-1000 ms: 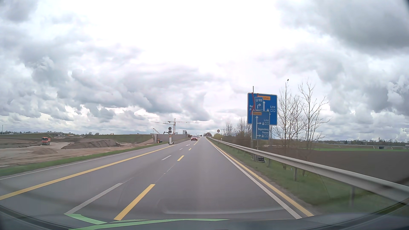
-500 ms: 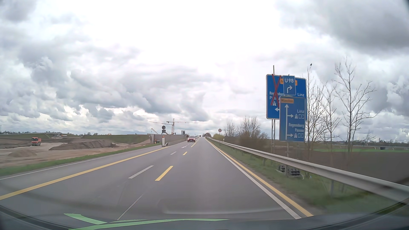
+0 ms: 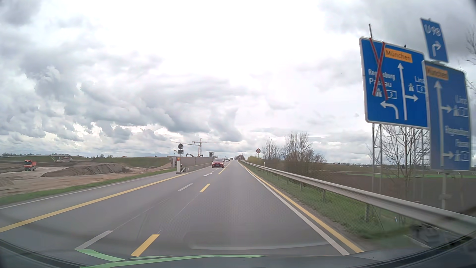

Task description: Follow the waypoints while adhering to traffic rules and regulations

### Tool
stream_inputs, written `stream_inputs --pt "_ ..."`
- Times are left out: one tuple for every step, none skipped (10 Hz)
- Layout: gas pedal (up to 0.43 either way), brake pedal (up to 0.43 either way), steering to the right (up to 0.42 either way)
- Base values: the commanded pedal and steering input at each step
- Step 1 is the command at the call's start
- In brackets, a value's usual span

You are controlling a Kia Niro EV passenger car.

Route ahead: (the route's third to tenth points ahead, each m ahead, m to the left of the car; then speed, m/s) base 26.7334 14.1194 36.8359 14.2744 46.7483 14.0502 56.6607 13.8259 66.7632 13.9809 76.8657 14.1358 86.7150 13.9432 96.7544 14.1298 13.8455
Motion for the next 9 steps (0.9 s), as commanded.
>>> stream_inputs --pt "0.028 0.000 0.003" --pt "0.039 0.000 0.004" --pt "0.059 0.000 0.003" --pt "0.079 0.000 0.003" --pt "0.098 0.000 0.004" --pt "0.110 0.000 0.004" --pt "0.130 0.000 0.003" --pt "0.138 0.000 0.003" --pt "0.150 0.000 0.002"
